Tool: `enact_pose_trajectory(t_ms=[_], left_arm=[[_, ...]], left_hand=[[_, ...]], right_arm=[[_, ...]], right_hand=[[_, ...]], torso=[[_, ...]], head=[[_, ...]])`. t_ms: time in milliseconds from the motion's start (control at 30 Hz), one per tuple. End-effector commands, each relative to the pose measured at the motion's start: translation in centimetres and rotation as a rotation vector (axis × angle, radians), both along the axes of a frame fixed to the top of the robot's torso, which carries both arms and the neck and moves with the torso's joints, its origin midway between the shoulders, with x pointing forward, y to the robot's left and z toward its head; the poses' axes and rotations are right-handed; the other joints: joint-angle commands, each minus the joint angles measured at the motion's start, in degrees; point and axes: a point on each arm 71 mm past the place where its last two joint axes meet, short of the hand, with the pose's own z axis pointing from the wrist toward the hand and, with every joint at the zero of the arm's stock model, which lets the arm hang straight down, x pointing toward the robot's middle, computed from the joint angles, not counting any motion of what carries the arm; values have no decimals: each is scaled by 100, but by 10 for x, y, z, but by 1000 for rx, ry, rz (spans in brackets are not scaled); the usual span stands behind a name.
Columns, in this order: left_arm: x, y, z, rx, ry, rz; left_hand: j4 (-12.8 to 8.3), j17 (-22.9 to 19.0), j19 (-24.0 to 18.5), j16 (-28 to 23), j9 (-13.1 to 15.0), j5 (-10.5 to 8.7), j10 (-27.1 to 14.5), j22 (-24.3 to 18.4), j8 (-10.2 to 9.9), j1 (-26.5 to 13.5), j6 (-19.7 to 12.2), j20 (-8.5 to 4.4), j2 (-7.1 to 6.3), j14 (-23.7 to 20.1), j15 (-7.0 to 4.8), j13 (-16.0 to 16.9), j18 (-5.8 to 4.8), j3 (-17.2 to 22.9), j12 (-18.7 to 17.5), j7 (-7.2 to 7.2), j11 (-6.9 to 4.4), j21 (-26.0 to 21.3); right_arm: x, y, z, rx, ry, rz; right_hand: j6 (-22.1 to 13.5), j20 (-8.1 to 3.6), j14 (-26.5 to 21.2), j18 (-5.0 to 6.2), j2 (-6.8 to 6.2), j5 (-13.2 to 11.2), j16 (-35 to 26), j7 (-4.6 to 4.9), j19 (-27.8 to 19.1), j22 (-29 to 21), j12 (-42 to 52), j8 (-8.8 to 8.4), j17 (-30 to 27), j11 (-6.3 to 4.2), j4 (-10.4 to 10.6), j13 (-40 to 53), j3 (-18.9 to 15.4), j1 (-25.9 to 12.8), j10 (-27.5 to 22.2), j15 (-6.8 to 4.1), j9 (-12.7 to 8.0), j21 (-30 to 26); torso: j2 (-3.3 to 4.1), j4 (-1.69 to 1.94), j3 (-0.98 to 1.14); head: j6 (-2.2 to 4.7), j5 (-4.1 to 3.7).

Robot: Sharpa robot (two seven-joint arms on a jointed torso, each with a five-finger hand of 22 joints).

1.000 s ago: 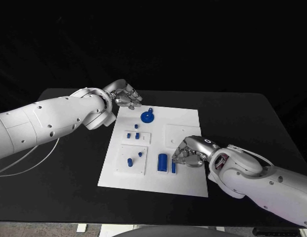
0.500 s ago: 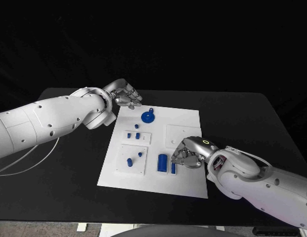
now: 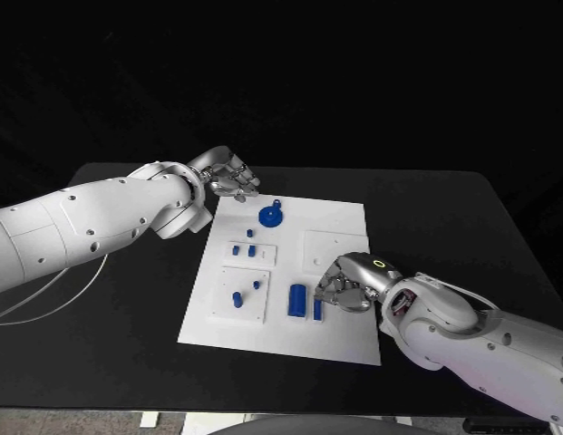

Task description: Assemble the parts on the task board

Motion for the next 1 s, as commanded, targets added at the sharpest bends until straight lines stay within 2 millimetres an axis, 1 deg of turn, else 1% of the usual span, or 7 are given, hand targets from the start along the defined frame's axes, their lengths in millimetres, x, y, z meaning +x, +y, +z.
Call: enact_pose_trajectory(t_ms=[33, 100, 333, 700, 867, 900, 1000], left_arm=[[0, 0, 1, -40, 1, 9], [1, 1, 2, -65, 5, 21], [3, 7, 2, -186, 33, 71], [10, 18, 3, -442, 73, 161], [15, 31, 4, -597, 79, 212], [16, 34, 4, -634, 82, 224], [19, 41, 3, -712, 91, 243]], left_hand=[[16, 5, 23, 16, 7, 32, -28, 5, 1, -29, -33, 0, 4, 1, 30, 1, -49, -6, -2, -14, 17, -2], [21, 3, 13, 10, 7, 19, -17, -5, 1, -36, -28, 3, 3, -8, 33, 1, -52, -9, -1, -16, 15, -7], [58, -57, -74, -114, 10, -79, 75, -138, 5, -50, 47, 36, 15, -103, 63, 1, -74, -43, -2, -40, -5, -29], [-7, -680, -693, -1796, 8, -156, 235, -1073, -1, 42, 155, 303, 165, -156, 332, 0, -89, -89, -7, -60, -14, -22], [75, -905, -1160, -1829, -1, -265, -134, -1626, -6, -85, -11, 515, 110, -766, 519, -3, -165, -129, -10, -97, 62, -51], [93, -929, -1187, -1824, -2, -281, -207, -1824, -2, -93, -64, 554, 107, -878, 527, -2, -142, -150, -9, -104, 65, -45], [166, -939, -1386, -1825, -3, -376, -460, -2384, -4, -154, -187, 722, 87, -1258, 574, -4, -124, -330, -8, -156, 67, -48]], right_arm=[[2, -9, 0, 144, 79, -34], [5, -13, 6, 235, 111, -50], [35, -33, 36, 505, 164, -134], [99, -83, 57, 749, 184, -346], [124, -101, 51, 854, 233, -443], [129, -104, 49, 883, 249, -460], [138, -110, 45, 949, 284, -491]], right_hand=[[-252, -35, -35, -38, -128, 19, -94, 42, 298, 466, -117, -5, -66, 37, 169, -73, -101, -69, -87, -43, -4, -143], [-370, -30, -52, -15, -234, 241, -163, 84, 287, 443, -195, 3, -119, 38, 384, -137, -441, -170, -141, -32, -2, -222], [-500, 12, -111, 35, 35, 831, -364, 114, 256, 324, -387, -4, -250, 78, 466, -345, -1596, 11, -280, 1, -5, -679], [-782, 242, -572, 138, 464, 929, -2530, 278, -255, -1715, -2793, -6, -1879, 210, 68, -2993, -2051, 163, -730, 191, -8, -3900], [-919, 494, -765, 97, 560, 895, -4121, 355, -869, -3301, -4252, -17, -2899, 411, -31, -4884, -1892, 132, -648, 464, -14, -4192], [-1093, 704, -1228, 34, 627, 909, -4693, 459, -1625, -3766, -4752, 8, -3265, 662, -4, -5373, -1798, 71, -966, 714, -12, -4189], [-1194, 1115, -1626, 88, 646, 926, -5593, 508, -2444, -4810, -5186, -15, -4140, 885, 3, -6382, -1629, -11, -1286, 1057, -18, -4158]], torso=[[-8, -4, -2], [-9, -4, -2], [-42, -38, -30], [-214, -100, -88], [-286, -122, -105], [-301, -125, -103], [-340, -124, -99]], head=[[44, -16], [83, -36], [281, -96], [669, -151], [858, -164], [892, -162], [952, -157]])
